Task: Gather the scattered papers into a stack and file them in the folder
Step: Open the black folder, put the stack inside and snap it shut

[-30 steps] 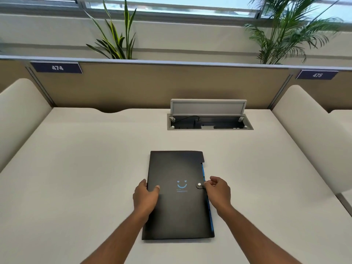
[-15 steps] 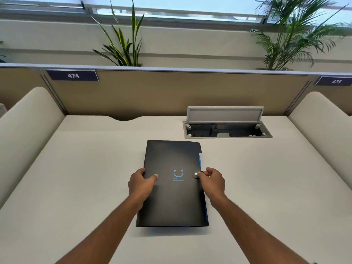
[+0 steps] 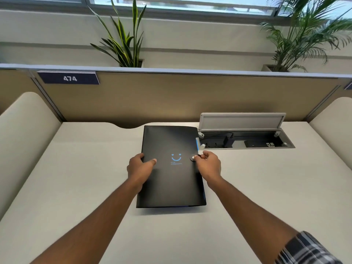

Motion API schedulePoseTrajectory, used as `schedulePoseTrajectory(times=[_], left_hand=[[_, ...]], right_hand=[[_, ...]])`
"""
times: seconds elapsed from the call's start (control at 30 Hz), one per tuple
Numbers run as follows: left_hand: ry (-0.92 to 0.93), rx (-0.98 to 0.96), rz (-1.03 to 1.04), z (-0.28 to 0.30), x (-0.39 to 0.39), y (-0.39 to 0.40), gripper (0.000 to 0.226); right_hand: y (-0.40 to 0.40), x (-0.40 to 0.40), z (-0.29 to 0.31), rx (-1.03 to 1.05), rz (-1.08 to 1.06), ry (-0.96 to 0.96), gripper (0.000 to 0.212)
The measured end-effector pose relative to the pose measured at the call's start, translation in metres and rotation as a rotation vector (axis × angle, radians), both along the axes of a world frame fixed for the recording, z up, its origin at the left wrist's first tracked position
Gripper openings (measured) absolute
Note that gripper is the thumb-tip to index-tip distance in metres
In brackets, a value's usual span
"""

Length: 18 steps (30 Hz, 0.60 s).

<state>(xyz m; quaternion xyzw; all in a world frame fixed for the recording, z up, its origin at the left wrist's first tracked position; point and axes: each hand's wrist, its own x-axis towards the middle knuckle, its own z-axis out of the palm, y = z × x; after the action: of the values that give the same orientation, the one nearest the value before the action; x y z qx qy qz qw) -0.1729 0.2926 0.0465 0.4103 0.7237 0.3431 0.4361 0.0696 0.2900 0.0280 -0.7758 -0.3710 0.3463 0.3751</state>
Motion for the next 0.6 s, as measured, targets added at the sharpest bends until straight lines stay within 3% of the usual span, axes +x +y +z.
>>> schedulePoseTrajectory(times=[0.17, 0.4, 0.5, 0.6], left_hand=[[0.006, -0.003, -0.017, -0.02, 0.002, 0.037, 0.065], [-0.001, -0.008, -0.05, -0.049, 0.0, 0.06, 0.057], [0.166, 0.111, -0.197, -0.063, -0.005, 0.047, 0.058], [0.416, 0.19, -0.412, -0.078, -0.011, 0.033, 0.073]], right_hand=[[0.033, -0.004, -0.013, 0.018, 0.015, -0.051, 0.05], [0.053, -0.012, -0.035, 0.013, 0.094, -0.187, 0.05], [0.046, -0.011, -0.048, -0.021, 0.2, -0.397, 0.055], [0.037, -0.013, -0.059, -0.073, 0.327, -0.668, 0.066]])
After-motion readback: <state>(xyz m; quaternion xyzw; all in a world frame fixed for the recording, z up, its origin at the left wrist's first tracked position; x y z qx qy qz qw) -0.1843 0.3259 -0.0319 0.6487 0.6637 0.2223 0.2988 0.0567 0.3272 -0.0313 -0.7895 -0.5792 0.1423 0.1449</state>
